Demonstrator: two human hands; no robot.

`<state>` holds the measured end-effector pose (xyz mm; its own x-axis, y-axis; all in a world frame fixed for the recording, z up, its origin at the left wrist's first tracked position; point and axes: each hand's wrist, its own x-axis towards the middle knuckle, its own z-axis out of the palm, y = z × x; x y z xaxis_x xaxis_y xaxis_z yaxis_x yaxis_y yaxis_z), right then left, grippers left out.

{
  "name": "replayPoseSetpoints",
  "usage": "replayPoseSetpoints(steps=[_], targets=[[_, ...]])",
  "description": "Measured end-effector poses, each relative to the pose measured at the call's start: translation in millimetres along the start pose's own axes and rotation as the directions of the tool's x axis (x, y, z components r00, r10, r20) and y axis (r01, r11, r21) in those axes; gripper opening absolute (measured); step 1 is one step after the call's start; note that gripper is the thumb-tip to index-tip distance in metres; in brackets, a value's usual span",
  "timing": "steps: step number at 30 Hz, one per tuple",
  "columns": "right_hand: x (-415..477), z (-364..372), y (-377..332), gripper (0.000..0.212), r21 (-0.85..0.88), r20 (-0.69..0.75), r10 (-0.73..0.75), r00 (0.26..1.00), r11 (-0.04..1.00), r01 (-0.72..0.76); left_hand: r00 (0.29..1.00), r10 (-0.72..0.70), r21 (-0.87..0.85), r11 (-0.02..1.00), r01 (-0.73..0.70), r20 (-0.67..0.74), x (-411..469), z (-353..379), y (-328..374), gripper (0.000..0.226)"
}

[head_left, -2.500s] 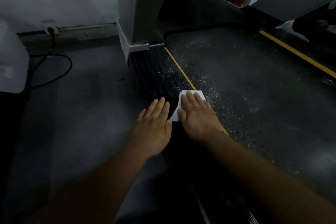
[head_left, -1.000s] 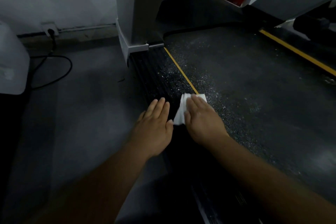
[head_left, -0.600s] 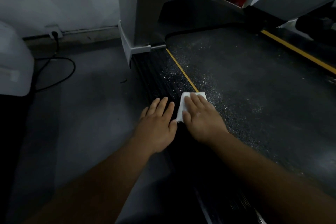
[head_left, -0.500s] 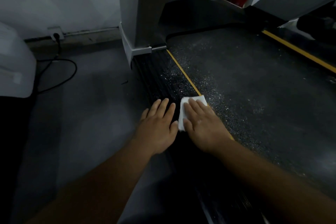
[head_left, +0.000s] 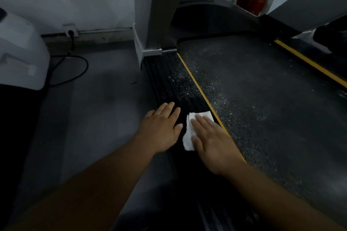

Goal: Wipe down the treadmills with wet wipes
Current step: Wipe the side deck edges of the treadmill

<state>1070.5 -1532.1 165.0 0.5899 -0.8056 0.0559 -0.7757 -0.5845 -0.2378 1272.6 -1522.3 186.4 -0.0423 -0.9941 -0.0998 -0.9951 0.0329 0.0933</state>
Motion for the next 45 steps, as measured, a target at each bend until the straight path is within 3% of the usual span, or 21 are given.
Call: replayPoseSetpoints(steps=[3, 5, 7, 10, 15, 17, 20, 25, 31, 36, 42, 45], targets=[[35, 0, 2, 0.08, -0.026, -0.01, 0.125, 0.992, 0.992, -0.125, 1.0, 0.005, 0.005, 1.0, -0.005, 0.003, -2, 1, 2, 0.064], [56, 1, -6, 0.067, -0.041, 0.024, 0.201, 0.979, 0.979, -0.2, 1.0, 0.017, -0.004, 1.0, -0.017, 0.018, -4, 0, 0, 0.065], [56, -4, -9, 0.064, -0.026, 0.007, 0.174, 0.985, 0.984, -0.174, 0.999, 0.039, -0.012, 0.999, -0.039, 0.013, -3, -3, -4, 0.067], [37, -6, -7, 0.079, -0.02, -0.015, 0.067, 0.998, 0.998, -0.068, 0.997, 0.077, -0.061, 0.995, -0.078, -0.02, -2, 0, -11, 0.069], [62, 0, -21, 0.074, -0.027, -0.006, 0.277, 0.961, 0.96, -0.277, 0.983, 0.172, -0.043, 0.984, -0.175, -0.063, 1, 2, -27, 0.09], [50, 0, -29, 0.083, -0.027, 0.008, 0.219, 0.976, 0.975, -0.219, 0.97, 0.227, -0.026, 0.973, -0.23, -0.084, 6, -1, -36, 0.101], [20, 0, -22, 0.075, -0.006, -0.006, 0.163, 0.987, 0.987, -0.163, 0.959, 0.276, -0.017, 0.961, -0.278, -0.059, 15, -2, -45, 0.107], [53, 5, -19, 0.081, -0.028, -0.039, 0.339, 0.94, 0.94, -0.34, 0.949, 0.313, -0.112, 0.942, -0.316, -0.038, 21, 6, -51, 0.115], [41, -2, -9, 0.072, 0.004, 0.011, 0.224, 0.975, 0.975, -0.224, 0.937, 0.35, -0.191, 0.92, -0.342, 0.008, 22, 6, -52, 0.112], [47, -1, -17, 0.069, -0.015, -0.001, 0.273, 0.962, 0.962, -0.273, 0.936, 0.351, -0.154, 0.925, -0.349, -0.012, 24, 9, -52, 0.116], [35, 1, -17, 0.075, -0.034, 0.014, 0.24, 0.971, 0.97, -0.24, 0.928, 0.347, -0.152, 0.918, -0.366, -0.135, 26, 13, -52, 0.113], [58, -1, -17, 0.079, -0.057, 0.026, 0.239, 0.971, 0.97, -0.237, 0.939, 0.333, -0.143, 0.929, -0.343, -0.091, 24, 11, -52, 0.119]])
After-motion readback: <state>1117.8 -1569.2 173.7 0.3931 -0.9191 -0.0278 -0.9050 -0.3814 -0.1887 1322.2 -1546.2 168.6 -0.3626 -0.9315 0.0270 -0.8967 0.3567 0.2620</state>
